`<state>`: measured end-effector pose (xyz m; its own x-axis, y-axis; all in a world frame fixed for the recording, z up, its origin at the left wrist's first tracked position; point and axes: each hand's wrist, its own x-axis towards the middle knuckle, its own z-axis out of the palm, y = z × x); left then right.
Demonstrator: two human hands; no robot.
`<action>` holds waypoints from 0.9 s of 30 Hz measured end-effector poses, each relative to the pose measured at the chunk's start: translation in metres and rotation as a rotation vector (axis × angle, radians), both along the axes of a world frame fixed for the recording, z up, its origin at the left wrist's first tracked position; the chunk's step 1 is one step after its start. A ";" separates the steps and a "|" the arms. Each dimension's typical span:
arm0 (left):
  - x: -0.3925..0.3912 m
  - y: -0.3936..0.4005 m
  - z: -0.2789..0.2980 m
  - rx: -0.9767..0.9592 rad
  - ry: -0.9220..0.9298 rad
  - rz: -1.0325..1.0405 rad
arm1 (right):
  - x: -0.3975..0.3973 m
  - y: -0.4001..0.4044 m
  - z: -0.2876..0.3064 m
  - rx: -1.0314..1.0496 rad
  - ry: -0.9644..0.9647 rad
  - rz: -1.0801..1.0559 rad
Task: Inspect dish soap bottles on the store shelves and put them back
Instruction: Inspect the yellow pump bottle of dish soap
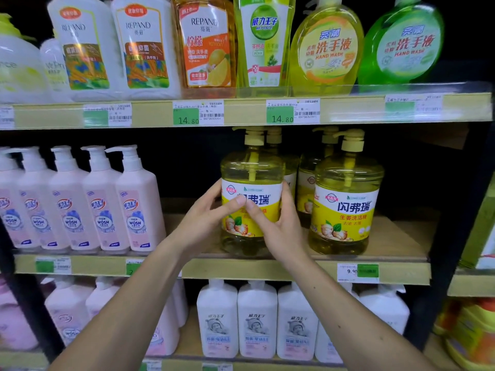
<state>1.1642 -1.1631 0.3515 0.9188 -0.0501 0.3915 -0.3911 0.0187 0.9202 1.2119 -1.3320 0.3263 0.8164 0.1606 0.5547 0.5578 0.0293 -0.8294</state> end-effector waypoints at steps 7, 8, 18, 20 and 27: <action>-0.008 0.008 0.011 0.049 -0.025 0.379 | 0.004 0.039 0.002 -0.087 -0.010 0.021; -0.008 0.010 0.013 0.055 -0.036 0.393 | 0.006 0.044 0.003 -0.094 -0.031 0.031; 0.008 0.033 0.017 0.087 0.054 0.577 | 0.020 0.075 0.005 -0.144 -0.005 0.086; 0.011 0.037 0.016 0.103 0.048 0.583 | 0.022 0.074 0.010 -0.215 0.006 0.078; 0.018 0.041 0.001 0.025 0.038 0.540 | 0.031 0.031 0.059 -0.538 -0.061 -0.100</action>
